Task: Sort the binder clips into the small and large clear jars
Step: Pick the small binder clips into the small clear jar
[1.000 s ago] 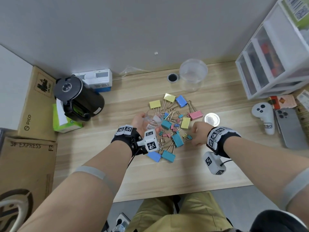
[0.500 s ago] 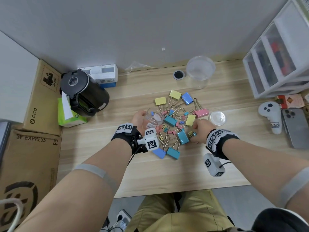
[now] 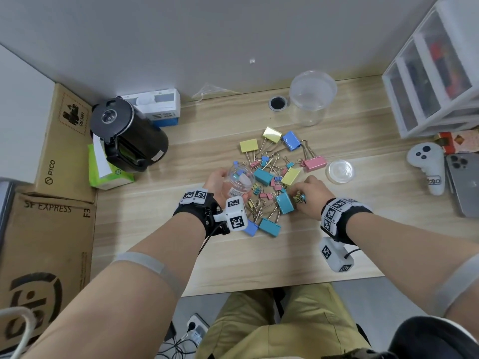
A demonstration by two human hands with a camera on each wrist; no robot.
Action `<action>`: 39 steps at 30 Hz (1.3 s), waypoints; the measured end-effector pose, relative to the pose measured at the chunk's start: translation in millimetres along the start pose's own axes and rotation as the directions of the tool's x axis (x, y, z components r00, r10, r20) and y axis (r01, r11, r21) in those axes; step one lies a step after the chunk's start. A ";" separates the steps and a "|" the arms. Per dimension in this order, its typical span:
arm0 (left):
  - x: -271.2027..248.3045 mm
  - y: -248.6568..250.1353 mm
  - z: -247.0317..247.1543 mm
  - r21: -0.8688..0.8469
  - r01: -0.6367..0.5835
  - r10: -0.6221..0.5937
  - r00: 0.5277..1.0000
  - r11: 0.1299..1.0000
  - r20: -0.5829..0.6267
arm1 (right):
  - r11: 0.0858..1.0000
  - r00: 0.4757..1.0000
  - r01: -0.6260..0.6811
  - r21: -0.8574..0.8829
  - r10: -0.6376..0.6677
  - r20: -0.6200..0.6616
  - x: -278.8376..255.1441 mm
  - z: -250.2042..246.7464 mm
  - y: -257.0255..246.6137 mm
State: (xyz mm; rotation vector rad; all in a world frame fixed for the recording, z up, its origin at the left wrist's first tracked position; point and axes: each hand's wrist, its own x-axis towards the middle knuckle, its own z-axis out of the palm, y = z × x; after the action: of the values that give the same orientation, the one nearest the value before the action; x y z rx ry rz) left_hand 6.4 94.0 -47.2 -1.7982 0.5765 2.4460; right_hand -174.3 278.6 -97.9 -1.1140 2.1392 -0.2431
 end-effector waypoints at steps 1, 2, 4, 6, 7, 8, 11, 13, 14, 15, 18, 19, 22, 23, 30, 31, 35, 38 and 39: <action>0.4 -1.3 2.1 0.003 -0.003 0.003 1.000 1.000 -0.006 | 1.000 1.000 0.001 0.004 -0.001 -0.004 -0.5 0.1 0.4; 0.6 -2.2 3.3 0.009 -0.009 0.009 1.000 1.000 -0.011 | 1.000 1.000 -0.007 0.004 0.007 -0.007 -0.9 0.0 0.2; 0.9 -4.4 6.9 0.032 -0.020 0.020 1.000 0.999 -0.017 | 1.000 1.000 -0.021 -0.003 0.021 -0.014 -1.9 -1.3 0.5; -0.1 -5.4 10.4 0.061 -0.025 0.026 1.000 0.998 -0.014 | 1.000 0.999 -0.024 0.000 0.024 -0.024 -2.2 -2.9 0.8; -1.0 -6.0 12.4 0.070 -0.022 0.022 1.000 0.997 -0.008 | 1.000 0.999 -0.024 0.004 0.024 -0.028 -2.6 -3.3 1.1; -1.2 -6.3 14.3 0.072 -0.013 0.014 1.000 0.997 -0.003 | 1.000 0.999 -0.025 0.005 0.025 -0.032 -3.1 -3.7 1.1; -0.5 -7.6 18.5 0.079 -0.008 0.009 1.000 0.997 -0.016 | 0.999 0.999 -0.030 0.011 0.030 -0.042 -3.2 -3.4 -0.5; 0.0 -9.6 20.8 0.096 -0.008 0.011 0.999 0.995 -0.030 | 0.999 0.999 -0.032 0.009 0.032 -0.042 -3.3 -4.1 -1.7; -0.3 -10.5 21.5 0.098 -0.007 0.010 0.999 0.995 -0.036 | 0.999 0.999 -0.032 0.008 0.032 -0.041 -3.4 -4.5 -2.3; -1.0 -11.3 22.3 0.099 -0.005 0.009 0.999 0.995 -0.042 | 0.999 0.999 -0.031 0.013 0.032 -0.043 -3.4 -4.8 -2.2; -3.6 -12.8 25.4 0.101 -0.007 0.010 0.999 0.995 -0.036 | 0.999 0.999 -0.030 0.039 0.031 -0.044 -4.0 -6.6 0.3; -4.0 -13.0 26.1 0.103 -0.009 0.013 0.999 0.995 -0.038 | 0.999 0.999 -0.025 0.045 0.027 -0.039 -4.3 -7.5 1.0; -6.6 -14.2 28.8 0.099 -0.013 0.017 0.999 0.995 -0.039 | 0.999 1.000 -0.003 0.045 0.004 -0.023 -4.4 -11.2 1.9; -7.2 -14.5 29.4 0.091 -0.017 0.021 0.999 0.996 -0.038 | 0.999 1.000 0.006 0.044 -0.005 -0.022 -4.5 -12.6 1.8; -6.7 -18.1 33.6 0.083 -0.003 0.008 0.998 0.997 -0.064 | 0.996 1.000 0.024 0.087 -0.024 -0.008 -7.3 -15.4 4.0; -6.2 -18.7 33.7 0.073 0.006 -0.001 0.998 0.997 -0.067 | 0.995 1.000 0.029 0.092 -0.029 -0.008 -7.7 -15.9 4.3; -7.6 -19.2 36.0 0.040 0.022 -0.019 0.998 0.999 -0.066 | 0.991 1.000 0.018 0.130 -0.019 0.004 -8.7 -17.3 4.8; -6.9 -18.3 37.0 0.058 0.028 -0.025 0.998 0.998 -0.056 | 0.973 0.999 -0.039 0.227 0.042 -0.008 -7.2 -19.0 5.8; -5.7 -18.2 36.2 0.063 0.025 -0.021 0.998 0.998 -0.061 | 0.962 0.998 -0.063 0.266 0.066 -0.004 -6.2 -20.4 6.2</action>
State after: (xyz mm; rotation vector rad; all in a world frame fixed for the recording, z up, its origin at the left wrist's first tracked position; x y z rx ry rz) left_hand -20.0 123.7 -37.6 -1.8493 0.6265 2.3383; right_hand -189.4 284.2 -82.6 -0.8882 2.0772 -0.4927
